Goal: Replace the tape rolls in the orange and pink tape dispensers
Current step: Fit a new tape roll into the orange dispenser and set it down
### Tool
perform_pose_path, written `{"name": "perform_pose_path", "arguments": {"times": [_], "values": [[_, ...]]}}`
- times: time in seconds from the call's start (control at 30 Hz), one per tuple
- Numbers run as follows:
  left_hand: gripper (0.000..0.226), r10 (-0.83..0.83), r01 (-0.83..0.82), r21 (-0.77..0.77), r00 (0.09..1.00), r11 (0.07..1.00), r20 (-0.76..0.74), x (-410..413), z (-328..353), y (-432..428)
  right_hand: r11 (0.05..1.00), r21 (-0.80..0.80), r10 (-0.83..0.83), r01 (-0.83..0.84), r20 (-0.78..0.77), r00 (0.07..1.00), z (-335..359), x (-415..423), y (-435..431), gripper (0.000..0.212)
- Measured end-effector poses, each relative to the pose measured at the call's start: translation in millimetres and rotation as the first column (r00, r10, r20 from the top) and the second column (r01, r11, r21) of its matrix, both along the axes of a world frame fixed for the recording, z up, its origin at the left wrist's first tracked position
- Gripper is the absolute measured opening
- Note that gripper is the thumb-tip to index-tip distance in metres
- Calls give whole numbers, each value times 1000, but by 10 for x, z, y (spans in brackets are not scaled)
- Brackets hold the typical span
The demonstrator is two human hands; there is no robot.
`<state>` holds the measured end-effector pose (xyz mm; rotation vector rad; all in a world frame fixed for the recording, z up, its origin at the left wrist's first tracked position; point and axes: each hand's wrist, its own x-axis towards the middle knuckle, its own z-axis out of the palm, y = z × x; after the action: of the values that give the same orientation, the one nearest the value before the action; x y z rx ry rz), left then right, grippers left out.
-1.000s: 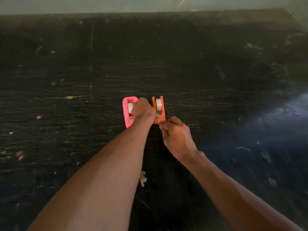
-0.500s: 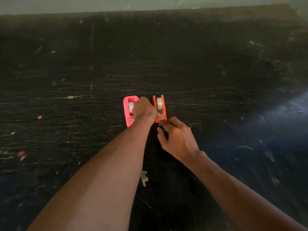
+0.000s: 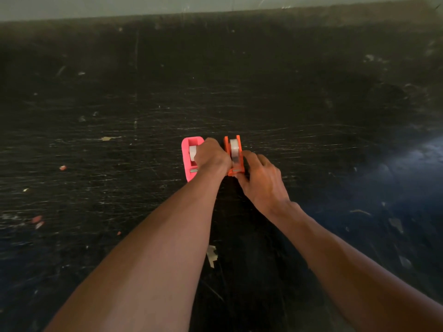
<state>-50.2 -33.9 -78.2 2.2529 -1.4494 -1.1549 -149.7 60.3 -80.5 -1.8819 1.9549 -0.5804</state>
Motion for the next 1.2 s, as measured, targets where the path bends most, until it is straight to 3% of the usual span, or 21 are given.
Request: {"name": "perform_pose_path", "arguments": {"times": [0.53,0.73,1.03,1.2], "values": [[25,-53,52,10,998,999,32,-26,116,57,996,-8,-92,92,56,994,-171,40,-52,21],[42,-131,127,45,987,991,90,-35,273,88,993,21,-119,117,102,988,-194,53,-44,22],[23,-180,178,33,983,983,46,11,364,201,984,96,-167,151,189,968,-91,102,-39,19],[27,-155,156,-57,988,986,22,114,402,274,961,215,-217,176,186,958,-4,76,-44,28]]}}
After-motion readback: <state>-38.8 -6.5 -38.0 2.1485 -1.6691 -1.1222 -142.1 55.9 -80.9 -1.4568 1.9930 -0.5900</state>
